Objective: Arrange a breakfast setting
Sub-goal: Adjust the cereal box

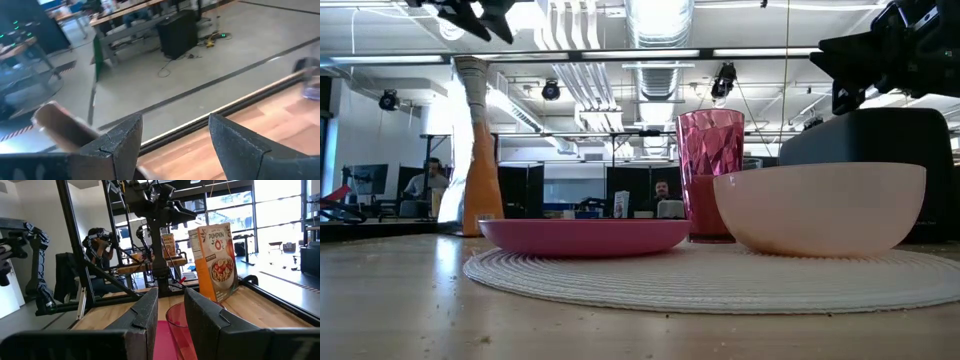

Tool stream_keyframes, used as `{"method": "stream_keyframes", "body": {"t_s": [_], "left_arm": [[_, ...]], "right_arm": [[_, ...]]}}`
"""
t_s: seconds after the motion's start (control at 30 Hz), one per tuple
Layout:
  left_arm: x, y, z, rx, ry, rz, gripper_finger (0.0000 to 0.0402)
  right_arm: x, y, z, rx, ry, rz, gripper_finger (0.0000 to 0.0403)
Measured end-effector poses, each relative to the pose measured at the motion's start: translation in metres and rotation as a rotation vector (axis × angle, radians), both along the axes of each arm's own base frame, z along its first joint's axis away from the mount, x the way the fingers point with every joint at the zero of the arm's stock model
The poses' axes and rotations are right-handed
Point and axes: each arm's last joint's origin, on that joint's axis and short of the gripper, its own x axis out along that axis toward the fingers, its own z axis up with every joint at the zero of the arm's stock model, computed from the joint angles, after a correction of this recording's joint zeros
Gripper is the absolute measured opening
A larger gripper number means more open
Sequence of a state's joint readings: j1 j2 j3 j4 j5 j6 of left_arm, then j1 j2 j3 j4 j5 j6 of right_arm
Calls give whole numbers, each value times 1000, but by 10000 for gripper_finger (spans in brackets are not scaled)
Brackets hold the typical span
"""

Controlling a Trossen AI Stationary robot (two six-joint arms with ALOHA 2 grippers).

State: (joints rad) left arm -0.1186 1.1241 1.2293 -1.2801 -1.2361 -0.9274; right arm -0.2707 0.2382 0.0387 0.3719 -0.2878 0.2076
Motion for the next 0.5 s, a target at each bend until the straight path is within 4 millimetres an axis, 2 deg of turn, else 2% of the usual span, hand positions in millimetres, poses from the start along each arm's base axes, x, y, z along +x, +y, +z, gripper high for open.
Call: {"method": "stream_keyframes", "body": {"t_s": [0.13,0.23,0.37,0.5], "left_arm": [[17,-7,-6,-30,20,-69,213],[33,-14,-20,-59,39,-105,213],[56,-27,-55,-48,45,-126,213],[70,-40,-98,60,-7,-97,213]], "right_arm": [[0,0,0,0,0,0,86],[0,0,0,0,0,0,86],[0,0,0,0,0,0,86],[0,0,0,0,0,0,86]]}}
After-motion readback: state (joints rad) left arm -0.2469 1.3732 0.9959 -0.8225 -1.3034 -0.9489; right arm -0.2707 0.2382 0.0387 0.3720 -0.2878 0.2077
